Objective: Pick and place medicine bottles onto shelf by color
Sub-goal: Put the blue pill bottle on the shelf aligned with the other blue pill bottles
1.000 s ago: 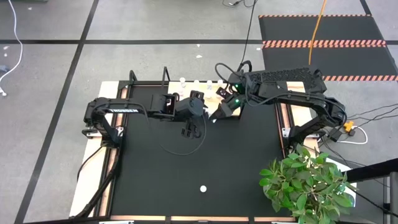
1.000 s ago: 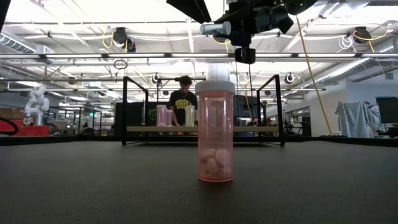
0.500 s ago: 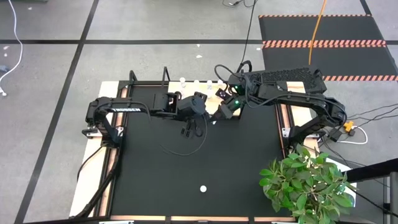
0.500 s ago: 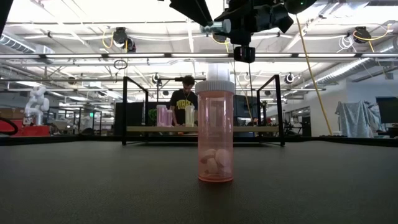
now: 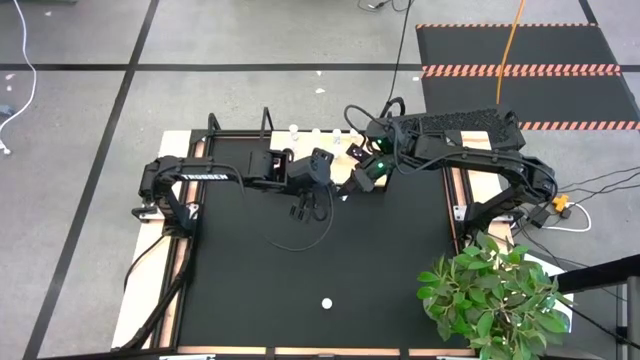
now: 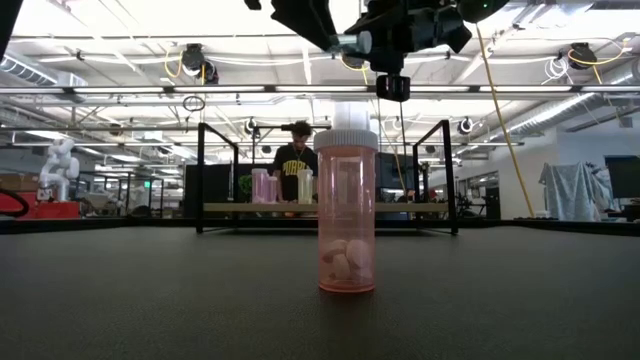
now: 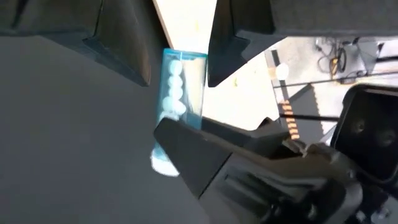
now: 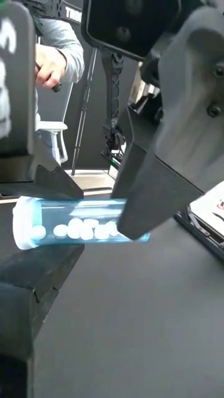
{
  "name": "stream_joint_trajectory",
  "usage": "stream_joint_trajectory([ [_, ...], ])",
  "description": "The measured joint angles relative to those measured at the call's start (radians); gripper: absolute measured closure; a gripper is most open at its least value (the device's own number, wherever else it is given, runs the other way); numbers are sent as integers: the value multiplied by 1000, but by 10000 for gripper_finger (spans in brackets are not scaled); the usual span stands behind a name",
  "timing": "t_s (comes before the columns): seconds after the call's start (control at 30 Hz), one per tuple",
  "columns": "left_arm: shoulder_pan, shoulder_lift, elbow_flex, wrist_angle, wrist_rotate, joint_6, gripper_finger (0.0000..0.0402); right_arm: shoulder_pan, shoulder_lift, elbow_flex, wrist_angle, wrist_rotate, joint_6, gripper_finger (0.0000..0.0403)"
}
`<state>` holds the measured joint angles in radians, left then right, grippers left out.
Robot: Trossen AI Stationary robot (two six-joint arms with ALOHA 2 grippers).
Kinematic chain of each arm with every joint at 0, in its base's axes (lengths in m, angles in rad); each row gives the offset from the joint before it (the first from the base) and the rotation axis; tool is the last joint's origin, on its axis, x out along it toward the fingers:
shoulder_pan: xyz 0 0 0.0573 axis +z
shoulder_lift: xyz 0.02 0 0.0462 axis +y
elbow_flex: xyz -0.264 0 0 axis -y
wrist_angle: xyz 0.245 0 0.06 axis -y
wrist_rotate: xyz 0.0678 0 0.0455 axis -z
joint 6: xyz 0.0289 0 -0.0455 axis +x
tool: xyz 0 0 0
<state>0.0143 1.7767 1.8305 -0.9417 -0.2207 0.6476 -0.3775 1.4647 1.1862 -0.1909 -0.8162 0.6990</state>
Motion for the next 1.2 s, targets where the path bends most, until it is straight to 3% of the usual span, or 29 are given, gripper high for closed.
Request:
stream_joint_trajectory([
  [0.93, 9, 0, -1, 11, -39, 65, 242, 0, -1, 1, 0, -1, 0, 298],
  [1.2, 10, 0, -1, 8, -38, 45, 298, -1, -1, 2, 0, -1, -6, 298],
])
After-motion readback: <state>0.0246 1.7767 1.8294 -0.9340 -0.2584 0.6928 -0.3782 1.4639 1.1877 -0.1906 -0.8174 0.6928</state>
